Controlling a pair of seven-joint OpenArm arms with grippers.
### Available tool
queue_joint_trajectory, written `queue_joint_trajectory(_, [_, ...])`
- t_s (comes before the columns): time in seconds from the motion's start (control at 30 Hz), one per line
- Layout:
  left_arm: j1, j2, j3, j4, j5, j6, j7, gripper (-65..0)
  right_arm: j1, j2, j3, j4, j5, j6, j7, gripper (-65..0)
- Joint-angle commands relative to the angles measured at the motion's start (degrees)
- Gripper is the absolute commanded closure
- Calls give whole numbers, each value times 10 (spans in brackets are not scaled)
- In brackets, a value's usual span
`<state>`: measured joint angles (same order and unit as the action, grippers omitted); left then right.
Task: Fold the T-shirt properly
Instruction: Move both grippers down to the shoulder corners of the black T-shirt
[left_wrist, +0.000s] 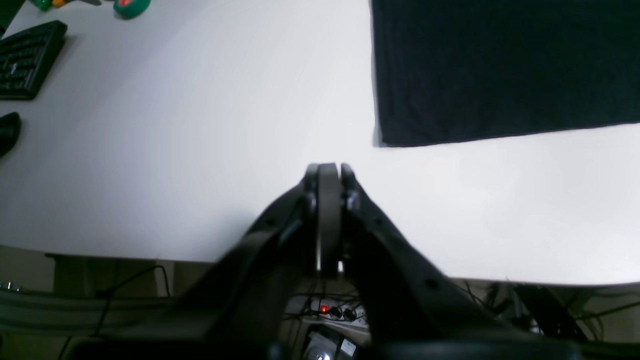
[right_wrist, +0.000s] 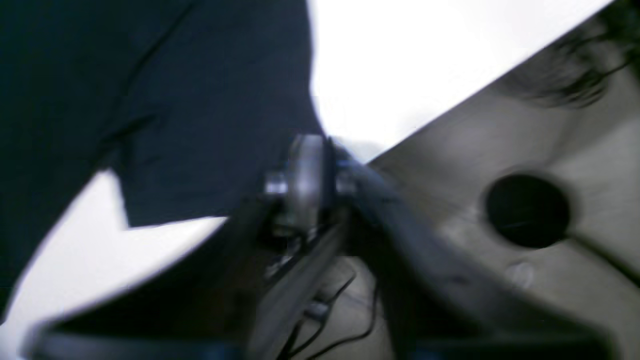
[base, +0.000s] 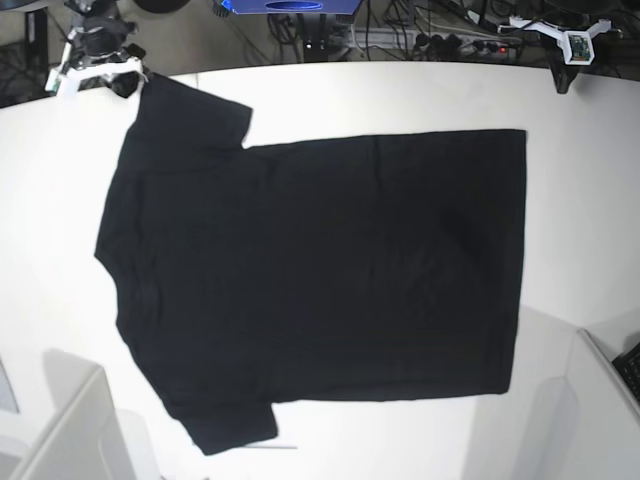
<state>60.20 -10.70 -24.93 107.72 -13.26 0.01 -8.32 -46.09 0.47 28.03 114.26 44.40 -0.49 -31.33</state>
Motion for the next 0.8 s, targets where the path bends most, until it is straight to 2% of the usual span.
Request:
queue_joint_trajectory(0.0, [10,-2,-3,8,-2,3,-12,0,3,18,5,10,24,3,3,-171])
queue_joint_trajectory(0.13, [9,-2,-3,7,-2,3,-12,0,35,53,5,1,97,3,-44,-174])
queue_joint_trajectory(0.17, [9,-2,-3,7,-2,3,-12,-23,46,56,6,0,102,2,-56,-174])
queue_joint_trajectory(0.27, [4,-2,-3,7,-2,3,-12,-174,78,54,7,-8,102,2,-117,-174])
queue_joint_trajectory(0.33, [3,-2,-3,6,-2,3,-12,-217,92,48,8,-12,102,2,-141,-174])
queue_joint_trajectory(0.47, [3,-3,-3,6,-2,3,-12,-222,106,30,8,-16,101,-1,-156,-173])
queue_joint_trajectory(0.6, [2,-3,0,6,-2,3,-12,-230,109,34,8,-29,101,-1,-153,-186])
queue_joint_trajectory(0.63, [2,-3,1,6,-2,3,-12,-230,109,34,8,-32,101,-1,-153,-206])
queue_joint_trajectory(0.77, [1,-3,2,6,-3,3,-12,-232,109,35,28,-52,100,-1,-151,-389])
